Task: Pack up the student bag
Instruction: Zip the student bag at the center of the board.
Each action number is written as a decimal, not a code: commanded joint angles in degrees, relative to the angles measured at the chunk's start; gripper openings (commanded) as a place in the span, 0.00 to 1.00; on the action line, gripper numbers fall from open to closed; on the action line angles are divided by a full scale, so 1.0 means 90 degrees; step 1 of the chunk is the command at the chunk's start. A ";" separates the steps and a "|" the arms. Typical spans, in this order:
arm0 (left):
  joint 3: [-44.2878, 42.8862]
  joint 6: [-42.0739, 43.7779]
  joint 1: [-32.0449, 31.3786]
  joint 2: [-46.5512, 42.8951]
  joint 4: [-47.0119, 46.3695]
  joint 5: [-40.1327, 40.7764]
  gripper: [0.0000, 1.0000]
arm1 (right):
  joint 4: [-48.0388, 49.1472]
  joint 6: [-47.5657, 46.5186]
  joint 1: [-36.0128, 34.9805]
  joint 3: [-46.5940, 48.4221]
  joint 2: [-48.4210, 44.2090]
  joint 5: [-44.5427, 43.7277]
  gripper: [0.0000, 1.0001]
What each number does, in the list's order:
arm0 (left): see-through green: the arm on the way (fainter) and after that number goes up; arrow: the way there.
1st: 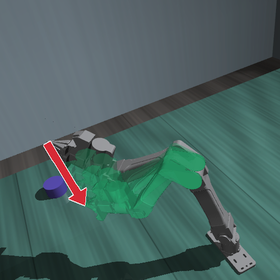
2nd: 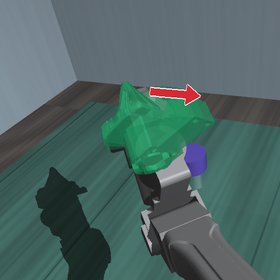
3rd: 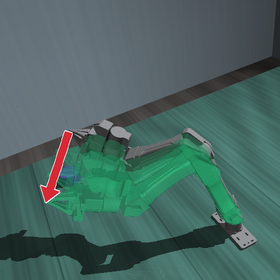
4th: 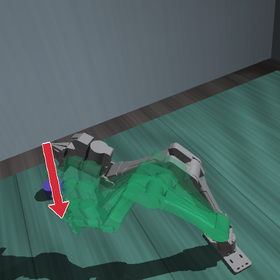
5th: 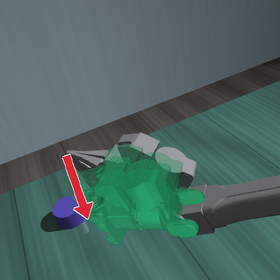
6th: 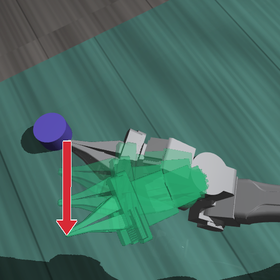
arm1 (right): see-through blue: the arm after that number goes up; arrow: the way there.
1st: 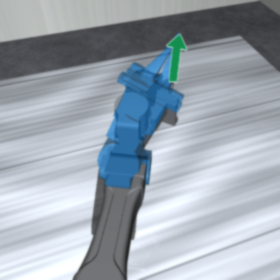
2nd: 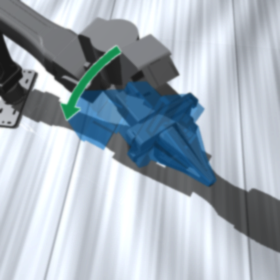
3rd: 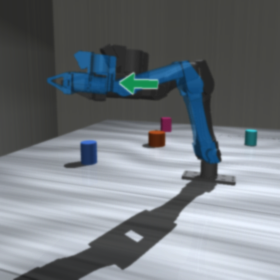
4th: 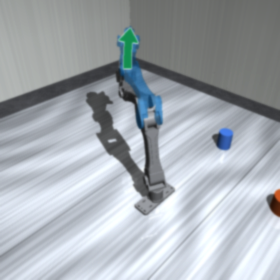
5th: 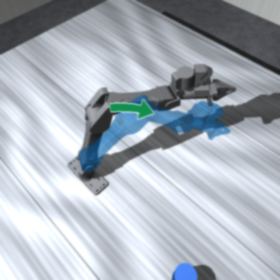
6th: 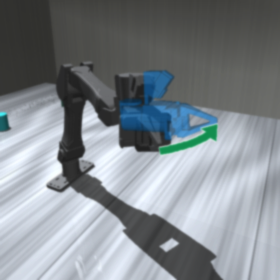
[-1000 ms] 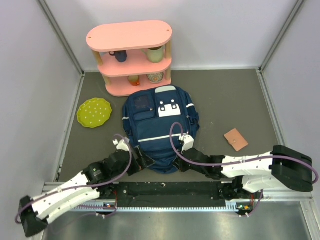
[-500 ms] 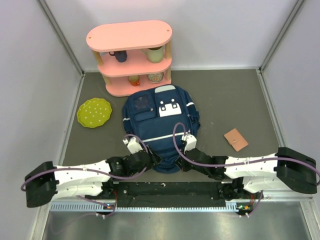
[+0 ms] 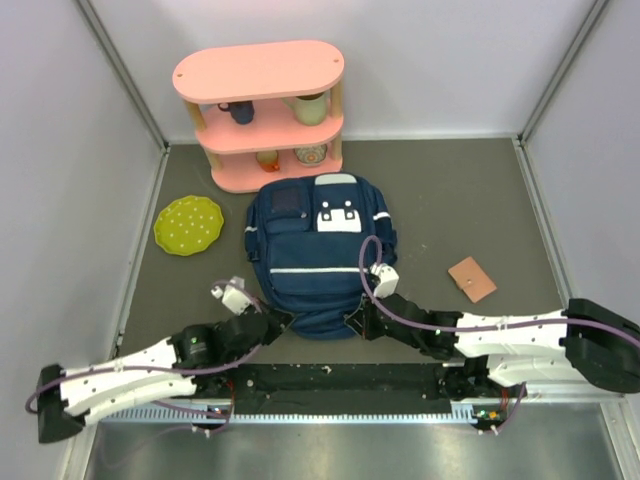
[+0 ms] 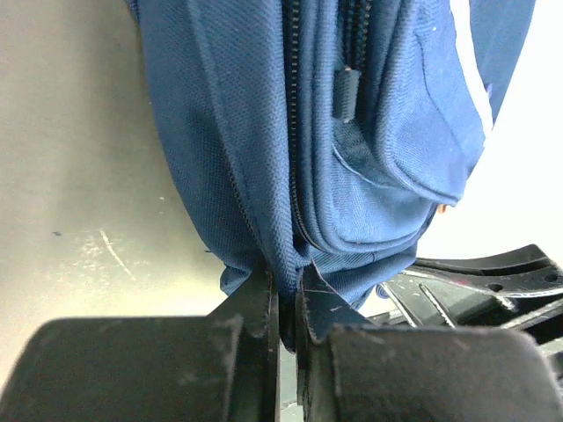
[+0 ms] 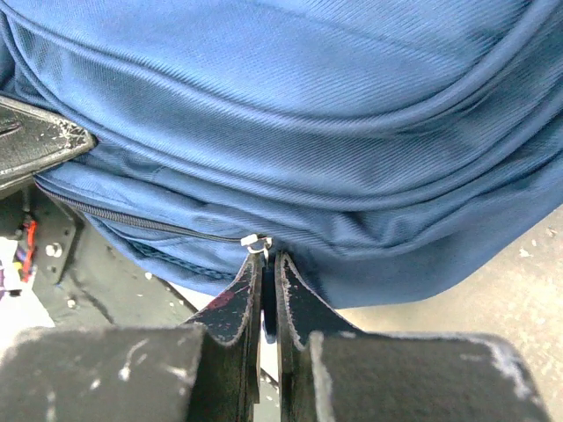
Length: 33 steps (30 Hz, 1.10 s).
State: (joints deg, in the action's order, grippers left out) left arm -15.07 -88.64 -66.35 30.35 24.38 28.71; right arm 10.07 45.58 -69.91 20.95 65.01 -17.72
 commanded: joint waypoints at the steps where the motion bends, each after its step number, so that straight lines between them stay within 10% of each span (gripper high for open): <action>1: 0.0063 -0.0317 0.0135 -0.1755 0.2181 0.1175 0.00 | -0.1040 -0.0035 0.0346 -0.0297 -0.0046 -0.0483 0.00; 10: -0.0220 -0.0551 0.0126 -0.3274 0.4292 0.1624 0.00 | -0.1352 0.0003 0.0492 -0.0072 0.0256 -0.0600 0.00; 33: -0.0718 -0.0160 0.0126 -0.2327 0.4117 0.1683 0.00 | 0.0041 -0.0436 0.2785 -0.0570 -0.0087 -0.1088 0.00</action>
State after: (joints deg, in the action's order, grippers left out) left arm -19.40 -90.45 -66.02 10.98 55.22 33.93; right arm 7.79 44.95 -52.47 17.23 62.28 -20.34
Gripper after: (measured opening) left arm 0.047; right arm 0.029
